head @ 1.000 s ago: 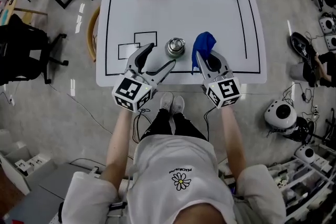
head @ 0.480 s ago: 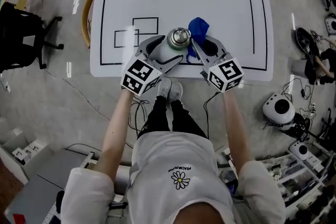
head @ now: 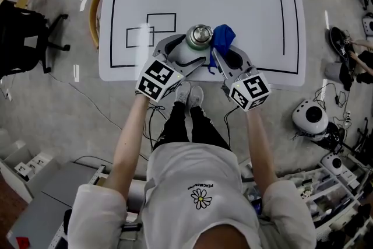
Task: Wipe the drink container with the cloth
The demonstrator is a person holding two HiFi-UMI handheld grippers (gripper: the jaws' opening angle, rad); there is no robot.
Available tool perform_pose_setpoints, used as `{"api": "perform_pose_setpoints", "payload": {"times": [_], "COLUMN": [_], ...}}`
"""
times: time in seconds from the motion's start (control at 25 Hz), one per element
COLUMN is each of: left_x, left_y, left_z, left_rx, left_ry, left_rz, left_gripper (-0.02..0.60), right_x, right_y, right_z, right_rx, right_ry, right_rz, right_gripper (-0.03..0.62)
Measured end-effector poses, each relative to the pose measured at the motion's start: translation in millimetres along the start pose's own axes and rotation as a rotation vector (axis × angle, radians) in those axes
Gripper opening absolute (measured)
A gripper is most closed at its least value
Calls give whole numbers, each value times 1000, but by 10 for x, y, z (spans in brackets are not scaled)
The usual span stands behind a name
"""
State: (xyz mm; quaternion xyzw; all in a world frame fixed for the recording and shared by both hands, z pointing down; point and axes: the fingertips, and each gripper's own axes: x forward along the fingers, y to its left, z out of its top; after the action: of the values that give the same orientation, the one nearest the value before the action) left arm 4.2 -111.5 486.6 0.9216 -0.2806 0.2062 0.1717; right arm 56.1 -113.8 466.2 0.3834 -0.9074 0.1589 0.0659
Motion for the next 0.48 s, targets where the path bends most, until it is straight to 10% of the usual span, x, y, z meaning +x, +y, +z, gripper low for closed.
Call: {"api": "perform_pose_setpoints", "payload": {"times": [0.48], "left_x": [-180], "left_y": [-163], "left_z": [-138], "left_rx": [-17], "left_ry": [39], "left_rz": [11], "left_gripper": [353], "right_x": [-51], "right_y": [391], "right_z": [-81], "right_rx": [-46], "right_ry": [24], "right_rz": [62], "right_gripper": [43]}}
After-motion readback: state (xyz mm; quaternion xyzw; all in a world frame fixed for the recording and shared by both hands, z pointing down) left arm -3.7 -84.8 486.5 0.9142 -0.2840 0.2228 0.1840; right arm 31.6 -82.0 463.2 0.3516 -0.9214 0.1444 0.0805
